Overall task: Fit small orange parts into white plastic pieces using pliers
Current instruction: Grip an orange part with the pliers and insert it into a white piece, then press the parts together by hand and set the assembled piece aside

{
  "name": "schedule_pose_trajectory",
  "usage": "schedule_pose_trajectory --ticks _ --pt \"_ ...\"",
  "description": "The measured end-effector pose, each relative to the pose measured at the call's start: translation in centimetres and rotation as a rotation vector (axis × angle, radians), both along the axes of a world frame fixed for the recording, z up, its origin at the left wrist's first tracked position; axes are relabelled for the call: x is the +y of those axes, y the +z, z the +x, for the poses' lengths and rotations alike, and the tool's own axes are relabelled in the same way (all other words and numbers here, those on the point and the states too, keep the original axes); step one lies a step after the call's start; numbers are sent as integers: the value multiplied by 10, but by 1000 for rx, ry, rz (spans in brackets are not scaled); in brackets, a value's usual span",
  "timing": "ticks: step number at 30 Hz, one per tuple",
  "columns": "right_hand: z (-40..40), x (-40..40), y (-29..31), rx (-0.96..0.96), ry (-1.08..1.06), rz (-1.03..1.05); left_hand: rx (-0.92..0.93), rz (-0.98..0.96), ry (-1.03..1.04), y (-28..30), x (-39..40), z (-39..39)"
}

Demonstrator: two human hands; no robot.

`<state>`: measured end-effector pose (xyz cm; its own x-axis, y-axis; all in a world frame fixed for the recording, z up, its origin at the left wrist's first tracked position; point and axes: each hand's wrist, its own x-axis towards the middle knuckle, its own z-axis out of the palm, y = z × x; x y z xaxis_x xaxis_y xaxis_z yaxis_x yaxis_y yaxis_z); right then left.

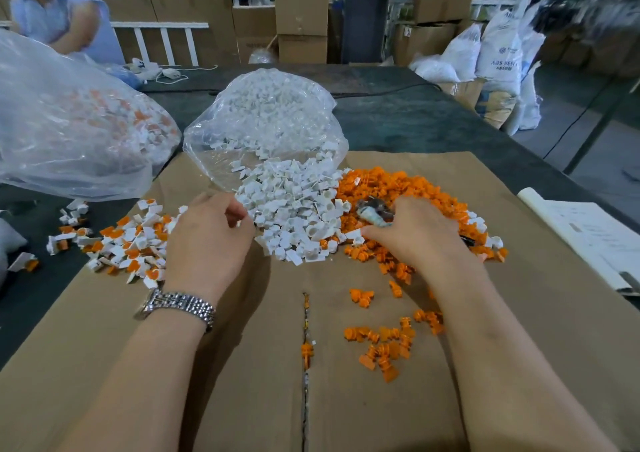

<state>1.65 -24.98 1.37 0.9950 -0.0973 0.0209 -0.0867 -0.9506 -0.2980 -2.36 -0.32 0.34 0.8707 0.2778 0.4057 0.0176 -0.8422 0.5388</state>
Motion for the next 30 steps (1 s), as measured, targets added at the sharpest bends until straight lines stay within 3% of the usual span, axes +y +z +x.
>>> schedule_pose_trajectory --ticks 5,7,11,14,16,20,24,30 --pt "4 3 -6 15 -6 -31 148 -172 -508 3 -26 -11" --pt "5 3 -4 25 -13 -23 207 -130 -636 -1 -35 -14" --pt "-3 0 7 -97 94 26 109 43 -484 -6 -28 -6" --pt "-16 -3 22 150 362 214 134 113 -388 -8 -20 -4" --pt "-26 0 28 318 513 206 154 223 -400 -10 -24 -5" --pt "-30 7 27 357 594 128 120 294 -381 -11 -34 -4" --pt "-26 5 21 320 596 142 74 301 -382 -13 -40 -4" --pt "-17 3 16 36 475 212 78 243 -384 -13 -39 -2"
